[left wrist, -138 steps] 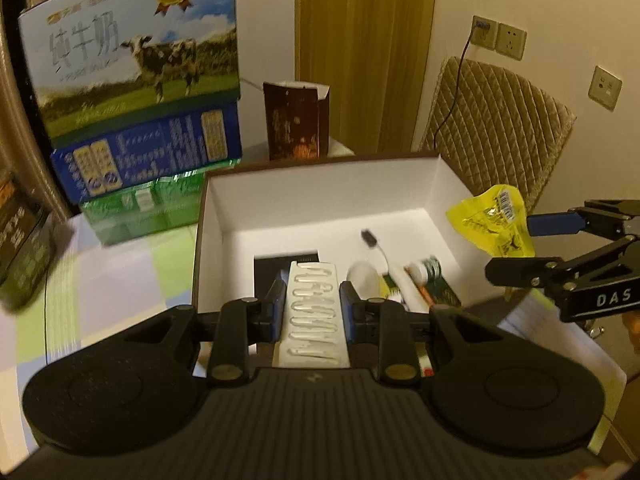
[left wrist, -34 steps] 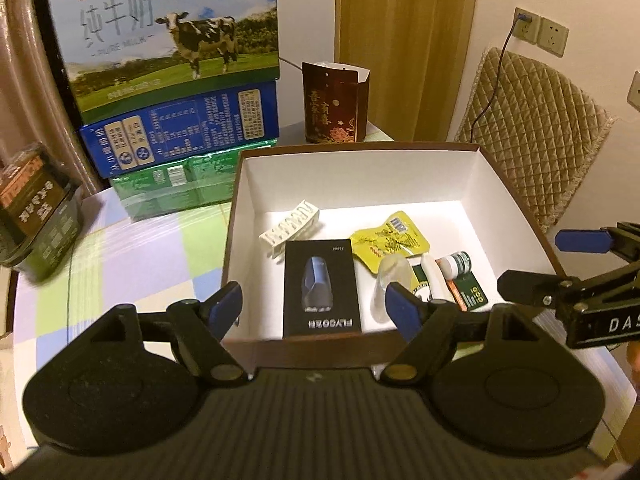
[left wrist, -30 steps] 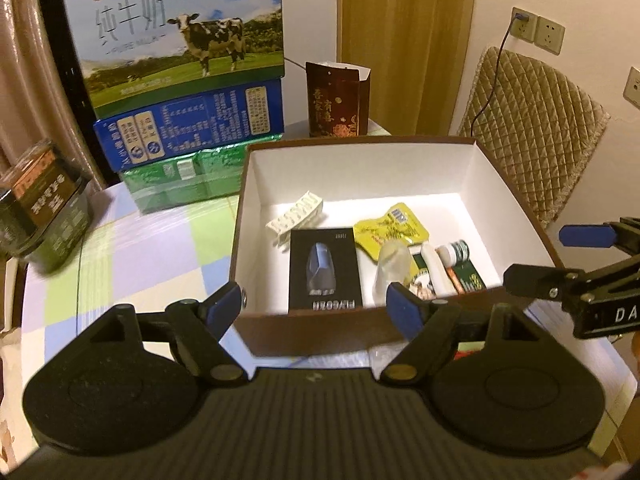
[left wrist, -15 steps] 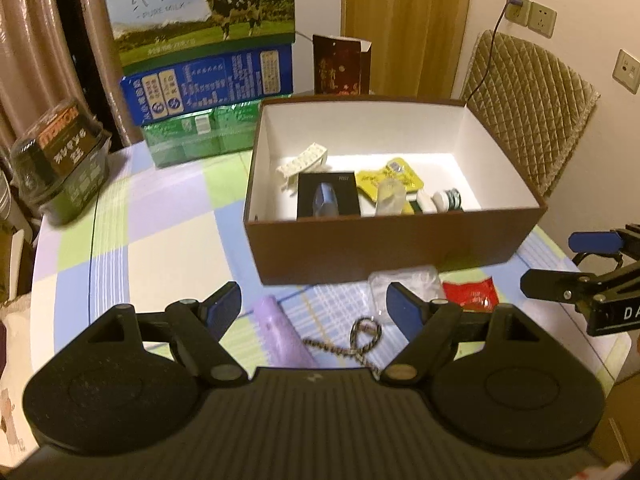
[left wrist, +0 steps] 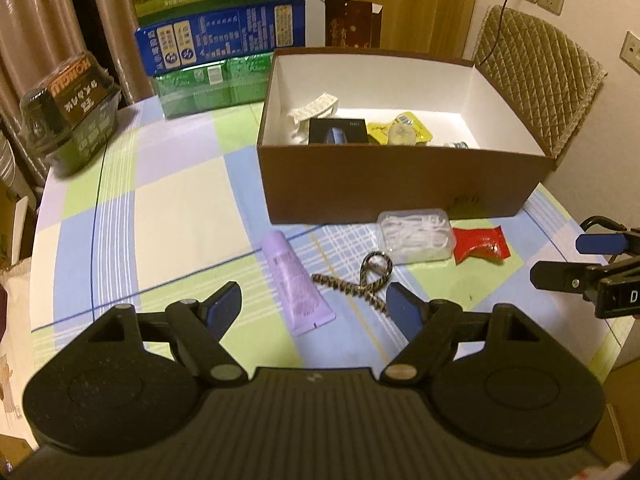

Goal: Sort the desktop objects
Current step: 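Withdraw both open tools from the box toward the purple tube and red packet, then grasp purple tube with left tool while right tool grasps red candy packet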

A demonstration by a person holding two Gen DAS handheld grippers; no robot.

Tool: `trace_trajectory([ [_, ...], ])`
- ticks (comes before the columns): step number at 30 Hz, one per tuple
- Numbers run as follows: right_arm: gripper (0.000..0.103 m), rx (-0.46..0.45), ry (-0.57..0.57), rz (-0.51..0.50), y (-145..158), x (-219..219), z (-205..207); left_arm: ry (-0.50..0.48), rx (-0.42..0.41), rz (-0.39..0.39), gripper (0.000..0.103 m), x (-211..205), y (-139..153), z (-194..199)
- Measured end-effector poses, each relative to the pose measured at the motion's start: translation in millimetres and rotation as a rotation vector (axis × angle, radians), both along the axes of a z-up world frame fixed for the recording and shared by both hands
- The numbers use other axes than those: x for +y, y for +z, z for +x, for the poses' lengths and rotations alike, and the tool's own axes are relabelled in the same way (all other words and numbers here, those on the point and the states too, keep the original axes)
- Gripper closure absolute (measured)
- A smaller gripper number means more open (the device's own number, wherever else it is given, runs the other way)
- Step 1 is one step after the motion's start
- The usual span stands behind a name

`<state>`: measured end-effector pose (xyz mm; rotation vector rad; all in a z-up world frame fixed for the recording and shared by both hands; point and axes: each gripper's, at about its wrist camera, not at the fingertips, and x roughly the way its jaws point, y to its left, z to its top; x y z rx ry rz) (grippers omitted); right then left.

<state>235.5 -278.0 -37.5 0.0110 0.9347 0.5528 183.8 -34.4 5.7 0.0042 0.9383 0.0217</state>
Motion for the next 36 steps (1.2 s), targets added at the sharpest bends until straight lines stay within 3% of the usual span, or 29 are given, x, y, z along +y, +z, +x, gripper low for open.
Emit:
trace_trajectory([
  [20,0.002,0.068,0.038,-0.054,-28.7,7.4,-9.2,0.026,0.070,-0.002,0.027,4.8,-28.6,-10.0],
  [27,0.002,0.042,0.033,-0.092,-42.2,3.7,-2.0,0.041,0.078,-0.002,0.027,7.8,-38.8,-2.5],
  [36,0.003,-0.054,0.058,-0.139,-57.5,-1.0,17.3,0.062,0.086,0.004,0.027,14.7,-49.8,15.7],
])
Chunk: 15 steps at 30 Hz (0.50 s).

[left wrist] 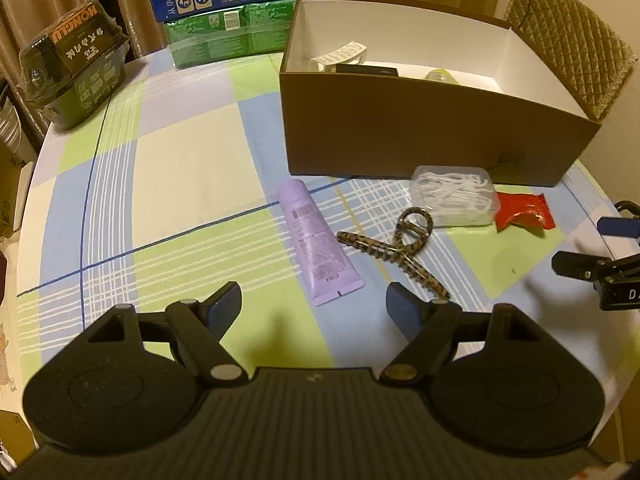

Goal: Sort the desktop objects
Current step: 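Grasp purple tube with left tool while right tool grasps red candy packet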

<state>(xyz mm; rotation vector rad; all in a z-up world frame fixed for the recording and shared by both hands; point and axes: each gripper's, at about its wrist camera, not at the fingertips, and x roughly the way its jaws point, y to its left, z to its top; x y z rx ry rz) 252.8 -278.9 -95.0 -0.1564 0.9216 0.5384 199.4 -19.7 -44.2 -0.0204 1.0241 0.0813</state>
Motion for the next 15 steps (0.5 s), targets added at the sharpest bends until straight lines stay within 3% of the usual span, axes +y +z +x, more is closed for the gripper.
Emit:
trace_trajectory([
  [2,0.014,-0.025,0.031,0.003,-1.8,1.0,4.4,0.005,0.003,-0.003,0.027,1.6,-2.2,3.3],
  [8,0.028,-0.087,0.113,-0.010,-8.1,10.0,21.3,0.017,0.018,0.000,0.027,6.6,-9.6,13.7],
  [15,0.034,-0.118,0.177,-0.063,-25.4,23.2,41.3,0.034,0.042,0.000,0.027,12.8,-19.3,22.0],
])
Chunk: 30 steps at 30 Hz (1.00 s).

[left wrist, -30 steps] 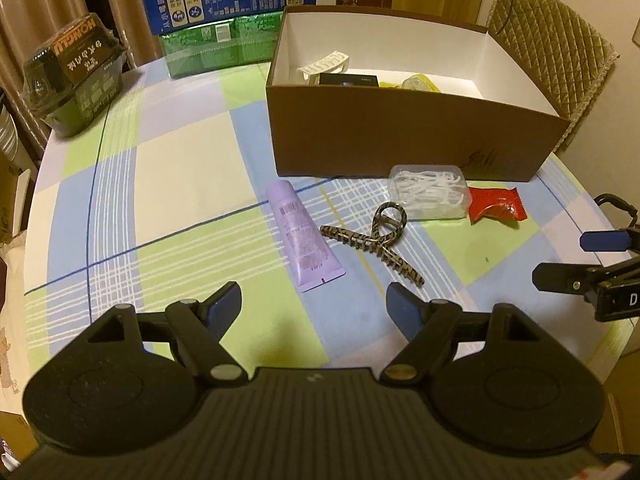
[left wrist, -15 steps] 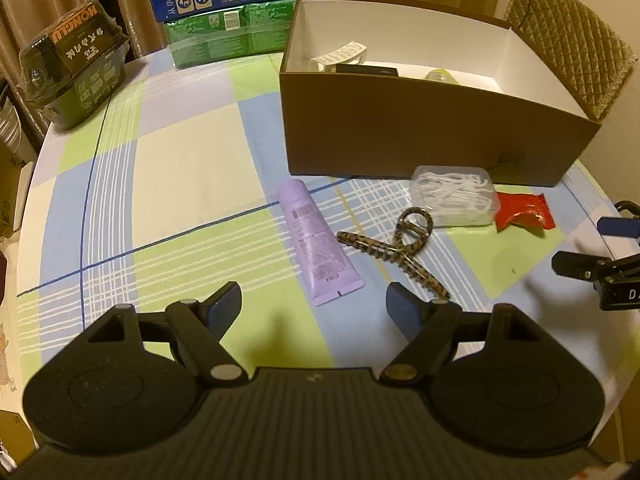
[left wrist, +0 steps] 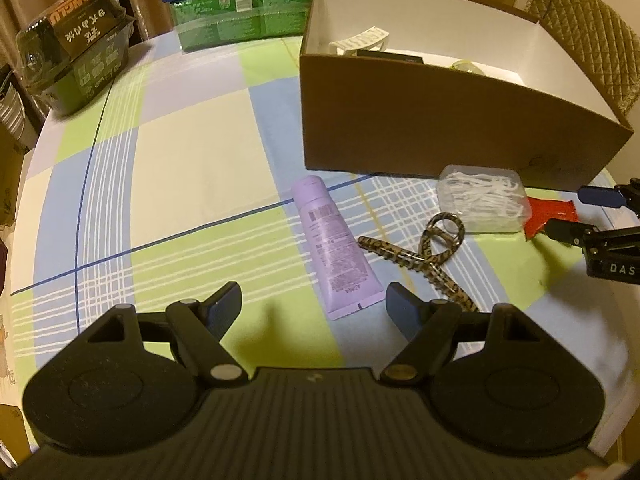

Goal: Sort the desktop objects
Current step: 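Grasp purple tube with left tool while right tool grasps red candy packet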

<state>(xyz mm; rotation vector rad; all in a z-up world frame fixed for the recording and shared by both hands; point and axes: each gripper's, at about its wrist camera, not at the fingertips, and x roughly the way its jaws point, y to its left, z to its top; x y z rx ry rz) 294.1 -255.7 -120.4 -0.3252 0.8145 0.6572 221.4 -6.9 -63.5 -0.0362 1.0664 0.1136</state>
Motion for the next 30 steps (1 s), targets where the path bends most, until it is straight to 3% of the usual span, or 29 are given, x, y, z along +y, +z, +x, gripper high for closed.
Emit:
trace_trajectory([
  [6,0.036,-0.005,0.044,-0.037,-12.8,8.6,7.6,0.006,0.019,-0.006,0.027,3.8,-7.3,5.9],
  [9,0.062,0.008,0.050,-0.052,-16.1,11.4,8.1,0.005,0.024,-0.006,0.027,5.4,-9.9,8.9],
  [10,0.066,0.028,0.046,-0.054,-16.8,11.4,9.1,0.006,0.026,-0.006,0.027,5.9,-10.9,10.1],
  [18,0.067,0.076,-0.134,-0.041,-13.9,-1.3,13.3,-0.008,0.023,-0.016,0.028,6.1,-18.4,21.2],
  [23,0.067,0.128,-0.238,0.013,-11.3,-19.2,22.8,-0.022,0.011,-0.020,0.035,7.1,-23.8,34.0],
  [30,0.067,0.122,-0.299,0.016,-10.9,-30.9,26.5,-0.010,0.001,-0.042,0.049,12.1,-32.4,58.1],
])
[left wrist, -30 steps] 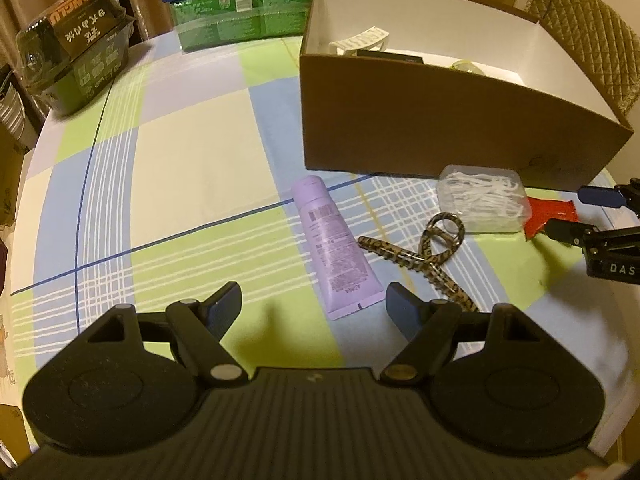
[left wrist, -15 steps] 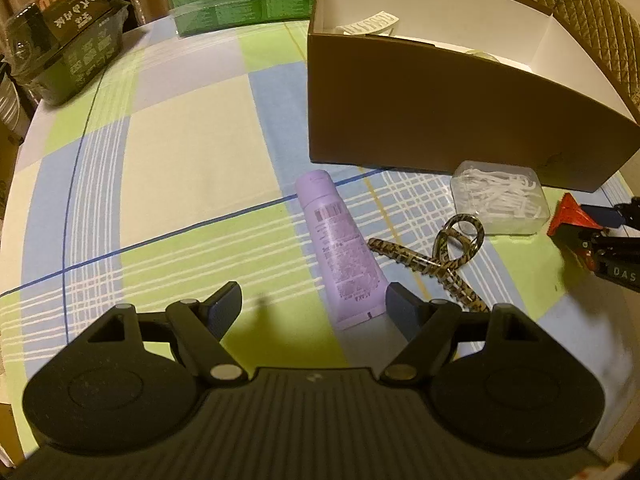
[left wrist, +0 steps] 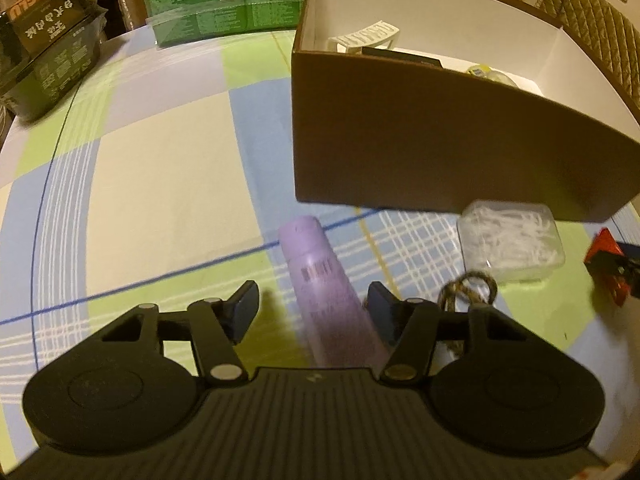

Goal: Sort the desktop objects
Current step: 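Grasp purple tube with left tool while right tool grasps red candy packet, then lift purple tube with left tool while right tool lifts red packet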

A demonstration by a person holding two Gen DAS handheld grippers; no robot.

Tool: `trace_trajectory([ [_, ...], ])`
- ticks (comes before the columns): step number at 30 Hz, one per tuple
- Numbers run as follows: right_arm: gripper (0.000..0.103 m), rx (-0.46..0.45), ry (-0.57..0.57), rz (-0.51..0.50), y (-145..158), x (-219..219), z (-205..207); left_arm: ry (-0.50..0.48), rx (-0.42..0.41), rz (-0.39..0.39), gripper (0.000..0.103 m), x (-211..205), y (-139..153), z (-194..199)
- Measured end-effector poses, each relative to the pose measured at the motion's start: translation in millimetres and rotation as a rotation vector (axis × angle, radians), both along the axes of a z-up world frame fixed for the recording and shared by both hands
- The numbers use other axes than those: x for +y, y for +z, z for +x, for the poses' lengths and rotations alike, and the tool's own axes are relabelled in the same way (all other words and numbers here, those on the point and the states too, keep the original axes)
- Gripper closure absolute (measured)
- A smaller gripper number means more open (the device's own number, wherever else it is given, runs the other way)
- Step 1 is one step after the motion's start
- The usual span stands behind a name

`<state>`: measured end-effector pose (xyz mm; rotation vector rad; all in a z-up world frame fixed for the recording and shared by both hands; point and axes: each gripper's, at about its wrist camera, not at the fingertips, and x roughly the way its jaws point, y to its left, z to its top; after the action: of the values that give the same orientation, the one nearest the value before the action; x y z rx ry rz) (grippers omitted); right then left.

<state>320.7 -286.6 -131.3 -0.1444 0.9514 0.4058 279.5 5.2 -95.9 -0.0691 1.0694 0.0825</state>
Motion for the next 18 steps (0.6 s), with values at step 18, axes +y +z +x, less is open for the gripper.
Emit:
trace_trajectory([
  [18,0.067,0.006,-0.022,0.001,3.2,-12.3,-3.2,-0.037,0.047,-0.033,0.074,12.9,-13.6,-14.8],
])
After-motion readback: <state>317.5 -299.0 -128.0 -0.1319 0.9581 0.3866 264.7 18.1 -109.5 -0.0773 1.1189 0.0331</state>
